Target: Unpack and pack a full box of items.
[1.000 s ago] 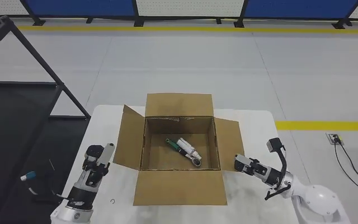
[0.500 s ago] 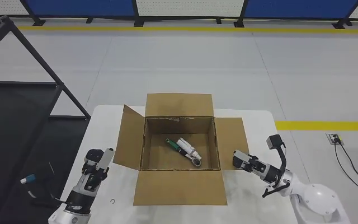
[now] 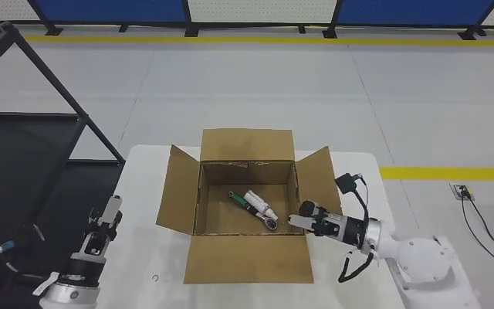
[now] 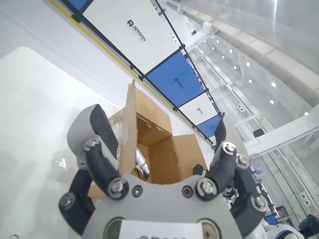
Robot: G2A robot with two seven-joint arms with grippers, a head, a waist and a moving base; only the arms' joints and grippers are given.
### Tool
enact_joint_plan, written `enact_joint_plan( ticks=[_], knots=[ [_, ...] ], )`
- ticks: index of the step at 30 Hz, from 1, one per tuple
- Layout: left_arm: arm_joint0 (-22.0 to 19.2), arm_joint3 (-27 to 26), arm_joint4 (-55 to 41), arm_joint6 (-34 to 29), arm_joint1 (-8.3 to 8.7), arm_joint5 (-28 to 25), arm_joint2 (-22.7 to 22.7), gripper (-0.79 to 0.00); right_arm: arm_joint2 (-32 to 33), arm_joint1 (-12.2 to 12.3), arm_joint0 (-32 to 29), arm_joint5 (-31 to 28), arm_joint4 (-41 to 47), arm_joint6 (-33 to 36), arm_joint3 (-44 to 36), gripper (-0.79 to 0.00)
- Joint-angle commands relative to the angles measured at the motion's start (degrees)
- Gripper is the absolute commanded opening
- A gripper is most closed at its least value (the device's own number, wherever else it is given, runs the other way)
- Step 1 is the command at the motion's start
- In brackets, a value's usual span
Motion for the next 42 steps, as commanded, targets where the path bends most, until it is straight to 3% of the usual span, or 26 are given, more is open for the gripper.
enact_joint_plan(
  ticks=[1,10,17,30,34,42],
  knots=[
    [0.1,0.4,-1.5,0.4,0.00,0.0,-1.7,0.000,-2.4,-0.1,2.6,1.8,-3.1,0.2,-0.2,0.000],
    [0.5,2.3,-9.7,1.9,0.03,0.0,-11.1,0.000,-13.5,-0.6,14.3,6.4,-18.0,4.2,-0.4,0.000],
    [0.3,2.7,-12.6,0.3,0.17,0.8,-13.4,0.000,-22.8,-2.2,24.6,12.2,-24.1,6.6,8.3,0.000],
    [0.2,2.5,-12.8,-0.1,0.18,0.5,-13.1,0.000,-24.4,-2.4,24.4,11.2,-25.2,6.0,8.4,0.000],
    [0.3,1.7,-12.0,-1.5,0.31,0.5,-12.4,0.000,-31.4,-4.1,29.6,11.0,-28.8,5.4,13.6,0.000],
    [1.0,1.2,-13.4,-2.1,0.34,-0.1,-13.3,0.000,-45.7,-9.9,42.8,8.5,-32.7,5.9,29.7,0.000]
  ],
)
